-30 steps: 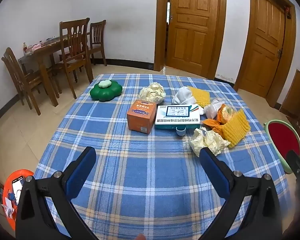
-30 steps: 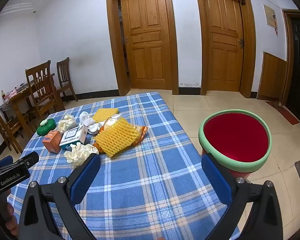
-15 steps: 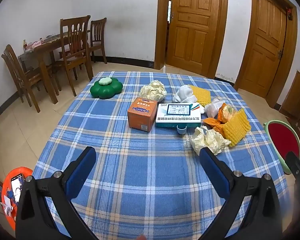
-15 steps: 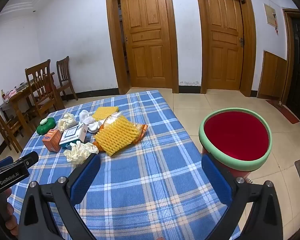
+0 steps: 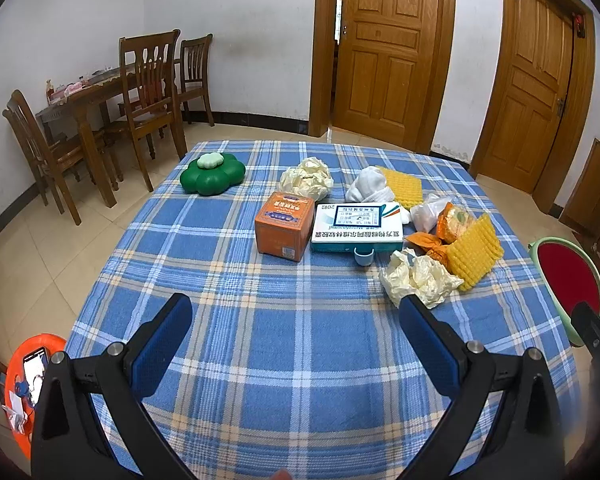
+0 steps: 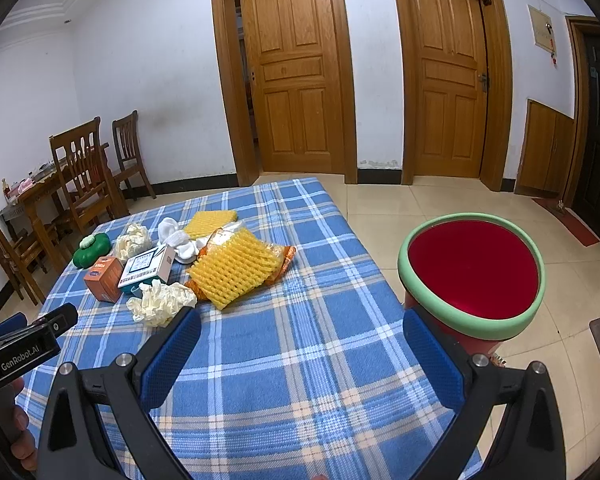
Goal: Collect trash
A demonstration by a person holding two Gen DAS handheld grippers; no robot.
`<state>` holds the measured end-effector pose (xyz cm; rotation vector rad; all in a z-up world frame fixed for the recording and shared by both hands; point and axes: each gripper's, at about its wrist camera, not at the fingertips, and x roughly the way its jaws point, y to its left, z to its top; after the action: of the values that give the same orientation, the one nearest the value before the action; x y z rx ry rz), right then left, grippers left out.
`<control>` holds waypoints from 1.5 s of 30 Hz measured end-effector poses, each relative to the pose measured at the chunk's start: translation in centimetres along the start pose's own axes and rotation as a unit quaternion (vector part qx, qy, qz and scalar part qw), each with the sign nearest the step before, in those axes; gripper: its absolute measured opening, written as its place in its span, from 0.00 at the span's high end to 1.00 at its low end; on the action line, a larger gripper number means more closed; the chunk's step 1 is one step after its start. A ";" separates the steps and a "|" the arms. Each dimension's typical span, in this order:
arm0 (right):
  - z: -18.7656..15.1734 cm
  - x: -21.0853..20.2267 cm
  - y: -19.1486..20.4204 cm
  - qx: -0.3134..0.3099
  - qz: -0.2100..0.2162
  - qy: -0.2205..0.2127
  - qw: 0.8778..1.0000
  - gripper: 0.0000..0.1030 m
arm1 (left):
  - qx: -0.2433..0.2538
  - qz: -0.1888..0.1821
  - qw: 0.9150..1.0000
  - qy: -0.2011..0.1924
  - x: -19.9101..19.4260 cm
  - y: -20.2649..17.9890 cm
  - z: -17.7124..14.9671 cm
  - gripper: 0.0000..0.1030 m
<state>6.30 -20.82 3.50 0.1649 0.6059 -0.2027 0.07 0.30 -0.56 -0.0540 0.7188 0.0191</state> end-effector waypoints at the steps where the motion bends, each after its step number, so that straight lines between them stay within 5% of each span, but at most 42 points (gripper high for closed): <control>1: 0.0 0.0 0.0 0.000 0.000 0.001 1.000 0.00 | 0.000 0.000 1.000 0.000 0.0 0.0 0.0 0.01; 45: -0.1 0.2 -0.2 0.002 0.001 0.006 1.000 0.00 | 0.001 0.000 1.000 0.001 -0.1 -0.1 0.2 0.01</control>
<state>6.37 -21.04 3.31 0.1710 0.6173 -0.2019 0.16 0.18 -0.36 -0.0523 0.7207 0.0184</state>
